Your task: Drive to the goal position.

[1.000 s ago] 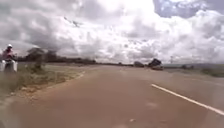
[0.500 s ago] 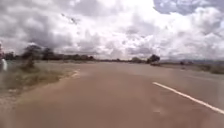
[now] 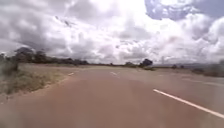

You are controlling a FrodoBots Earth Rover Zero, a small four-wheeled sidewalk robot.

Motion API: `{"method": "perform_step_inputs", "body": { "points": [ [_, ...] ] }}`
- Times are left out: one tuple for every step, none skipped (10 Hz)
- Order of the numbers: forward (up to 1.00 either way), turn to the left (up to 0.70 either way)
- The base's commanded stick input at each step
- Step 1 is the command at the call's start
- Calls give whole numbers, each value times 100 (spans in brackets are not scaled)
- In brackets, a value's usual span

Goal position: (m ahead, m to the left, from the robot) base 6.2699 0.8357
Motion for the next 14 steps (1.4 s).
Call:
{"method": "perform_step_inputs", "body": {
  "points": [
    [100, 0],
    [100, 0],
    [100, 0],
    [100, 0],
    [100, 0],
    [100, 0],
    [100, 0],
    [100, 0],
    [100, 0],
    [100, 0],
    [100, 0],
    [100, 0],
    [100, 0],
    [100, 0]
  ]
}}
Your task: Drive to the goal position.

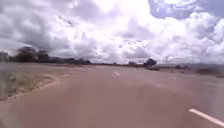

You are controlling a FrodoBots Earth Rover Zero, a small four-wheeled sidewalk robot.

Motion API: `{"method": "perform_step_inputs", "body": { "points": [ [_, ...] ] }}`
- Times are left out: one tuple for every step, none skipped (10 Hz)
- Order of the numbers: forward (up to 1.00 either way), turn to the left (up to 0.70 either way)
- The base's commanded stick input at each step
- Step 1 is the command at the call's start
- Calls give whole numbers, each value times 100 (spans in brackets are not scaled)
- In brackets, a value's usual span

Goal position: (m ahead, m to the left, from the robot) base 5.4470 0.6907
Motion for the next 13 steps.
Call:
{"method": "perform_step_inputs", "body": {
  "points": [
    [100, 0],
    [100, 0],
    [100, 0],
    [100, 0],
    [100, 0],
    [100, 0],
    [100, 0],
    [100, 0],
    [100, 0],
    [100, 0],
    [100, 0],
    [100, -3],
    [100, -10]
  ]
}}
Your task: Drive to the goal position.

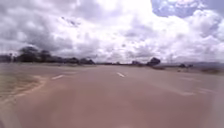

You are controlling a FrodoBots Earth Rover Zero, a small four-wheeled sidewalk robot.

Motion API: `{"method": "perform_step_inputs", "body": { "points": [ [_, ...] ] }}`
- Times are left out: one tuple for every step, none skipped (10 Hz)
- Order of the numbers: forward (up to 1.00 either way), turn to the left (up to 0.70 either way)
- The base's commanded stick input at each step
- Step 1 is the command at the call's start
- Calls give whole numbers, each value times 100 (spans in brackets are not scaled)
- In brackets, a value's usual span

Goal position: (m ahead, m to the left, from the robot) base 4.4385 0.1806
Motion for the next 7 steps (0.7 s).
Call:
{"method": "perform_step_inputs", "body": {
  "points": [
    [100, -18],
    [100, -25],
    [100, -32],
    [100, -27],
    [100, -21],
    [100, -14],
    [100, -8]
  ]
}}
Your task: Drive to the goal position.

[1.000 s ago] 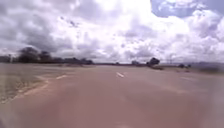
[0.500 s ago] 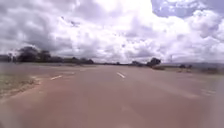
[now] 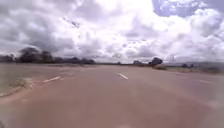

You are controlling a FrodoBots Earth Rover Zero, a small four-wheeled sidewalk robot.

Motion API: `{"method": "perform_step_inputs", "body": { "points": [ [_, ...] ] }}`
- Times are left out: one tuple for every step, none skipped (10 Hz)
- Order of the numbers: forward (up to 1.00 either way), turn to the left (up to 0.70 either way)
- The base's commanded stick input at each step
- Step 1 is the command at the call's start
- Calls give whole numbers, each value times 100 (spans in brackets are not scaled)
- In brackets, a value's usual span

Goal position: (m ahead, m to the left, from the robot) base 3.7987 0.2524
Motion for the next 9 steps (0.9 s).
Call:
{"method": "perform_step_inputs", "body": {
  "points": [
    [100, -2],
    [100, 0],
    [100, 0],
    [100, 0],
    [100, 0],
    [100, 0],
    [100, 0],
    [100, 0],
    [100, 0]
  ]
}}
